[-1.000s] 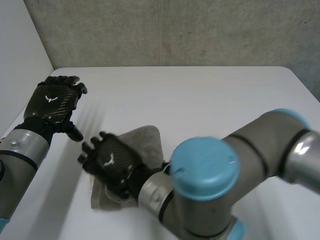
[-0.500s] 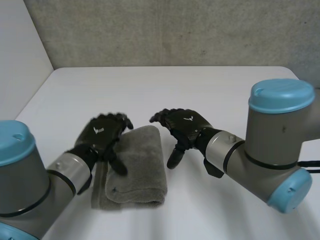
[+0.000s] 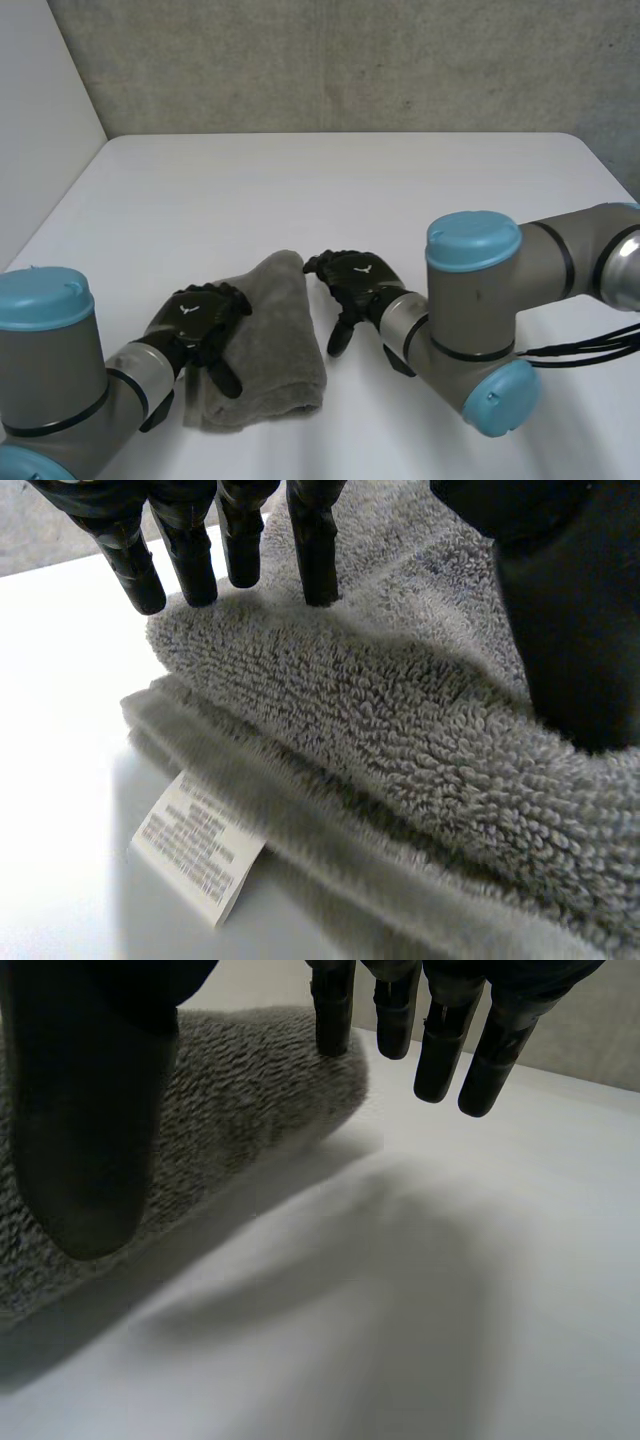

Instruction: Fold the towel.

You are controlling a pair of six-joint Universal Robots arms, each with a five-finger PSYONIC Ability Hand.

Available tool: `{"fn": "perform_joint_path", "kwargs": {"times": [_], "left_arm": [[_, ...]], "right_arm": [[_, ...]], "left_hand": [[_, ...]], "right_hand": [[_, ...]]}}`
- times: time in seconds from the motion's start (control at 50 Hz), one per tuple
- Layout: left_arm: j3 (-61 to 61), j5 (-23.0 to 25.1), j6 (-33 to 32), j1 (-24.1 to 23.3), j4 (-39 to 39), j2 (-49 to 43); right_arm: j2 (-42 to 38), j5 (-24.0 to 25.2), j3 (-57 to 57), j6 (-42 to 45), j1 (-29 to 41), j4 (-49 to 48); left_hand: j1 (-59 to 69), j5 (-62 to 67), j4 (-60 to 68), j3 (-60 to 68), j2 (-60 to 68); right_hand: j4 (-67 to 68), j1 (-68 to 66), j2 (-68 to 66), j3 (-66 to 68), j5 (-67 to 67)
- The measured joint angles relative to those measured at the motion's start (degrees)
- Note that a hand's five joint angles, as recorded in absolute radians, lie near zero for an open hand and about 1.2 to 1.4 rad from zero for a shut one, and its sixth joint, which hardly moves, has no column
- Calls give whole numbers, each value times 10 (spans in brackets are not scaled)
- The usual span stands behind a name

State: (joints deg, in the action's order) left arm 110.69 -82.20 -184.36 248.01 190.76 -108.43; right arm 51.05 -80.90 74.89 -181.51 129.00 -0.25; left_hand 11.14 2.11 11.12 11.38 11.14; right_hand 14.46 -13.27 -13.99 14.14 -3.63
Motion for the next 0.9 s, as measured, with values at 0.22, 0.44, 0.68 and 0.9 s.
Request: {"fn": "perform_joint_path", "kwargs": {"times": [0.22,0.44,0.68,0.9], "left_arm": [[31,1,-57,12,3,5],[35,1,-70,24,2,9],[21,3,-68,46,-4,82],[-37,4,-49,42,-20,187]], "right_arm": [[-43,-6,-35,1,36,-1],[-70,-9,-45,6,47,0],[2,-20,-46,15,28,5],[162,-64,-2,24,-27,-1]], "left_hand": [[-1,0,0,0,0],[-4,0,0,-1,0],[-4,0,0,-2,0],[-4,0,-1,-2,0]], "right_hand": [[0,9,0,0,0],[0,28,0,0,0],[0,28,0,0,0],[0,28,0,0,0]]}}
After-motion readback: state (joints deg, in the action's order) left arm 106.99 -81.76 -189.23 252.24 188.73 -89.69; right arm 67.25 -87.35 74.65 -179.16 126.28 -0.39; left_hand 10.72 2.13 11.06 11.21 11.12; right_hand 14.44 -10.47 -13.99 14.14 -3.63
